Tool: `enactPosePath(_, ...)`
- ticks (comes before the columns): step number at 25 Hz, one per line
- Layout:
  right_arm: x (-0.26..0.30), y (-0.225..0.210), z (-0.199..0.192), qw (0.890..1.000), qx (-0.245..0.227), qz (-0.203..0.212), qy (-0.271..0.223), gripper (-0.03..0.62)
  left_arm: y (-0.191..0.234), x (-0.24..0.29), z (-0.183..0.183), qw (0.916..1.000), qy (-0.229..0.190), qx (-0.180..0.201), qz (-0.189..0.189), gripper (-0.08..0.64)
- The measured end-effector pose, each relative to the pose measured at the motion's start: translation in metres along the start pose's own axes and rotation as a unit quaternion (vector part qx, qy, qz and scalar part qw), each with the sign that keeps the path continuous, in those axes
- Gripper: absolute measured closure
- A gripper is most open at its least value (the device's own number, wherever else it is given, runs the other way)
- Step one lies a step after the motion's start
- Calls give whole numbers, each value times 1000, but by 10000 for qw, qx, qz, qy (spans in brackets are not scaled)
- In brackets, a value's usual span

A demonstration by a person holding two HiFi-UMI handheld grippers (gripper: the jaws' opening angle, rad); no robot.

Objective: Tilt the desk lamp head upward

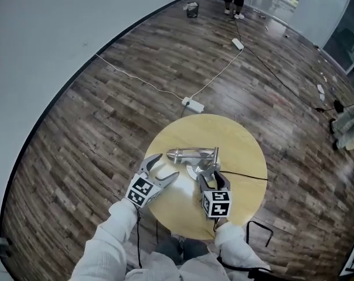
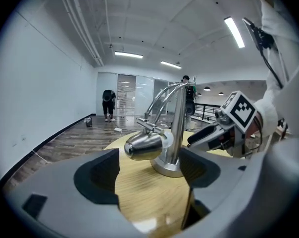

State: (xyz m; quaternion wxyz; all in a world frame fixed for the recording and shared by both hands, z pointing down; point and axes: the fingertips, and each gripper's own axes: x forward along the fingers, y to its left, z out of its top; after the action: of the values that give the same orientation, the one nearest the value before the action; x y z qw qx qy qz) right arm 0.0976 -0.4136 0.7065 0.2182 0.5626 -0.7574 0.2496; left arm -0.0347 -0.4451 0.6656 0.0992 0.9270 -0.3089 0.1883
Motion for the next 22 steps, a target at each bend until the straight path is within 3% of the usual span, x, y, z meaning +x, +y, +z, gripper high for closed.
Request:
enactPosePath(6,34,-5,1,9994,-292,-135,132,360,19,28,4,9974,-145,233,-669,197)
enactPosePath(10,50,-2,-3,9989,-408,-117,191,360,14,40,6,9932,-339,168,-1105,198)
enactPosePath(22,59,-8,-7,9990,-372,-85,239,362,15,57,10,9869,-415,268,-1534,244)
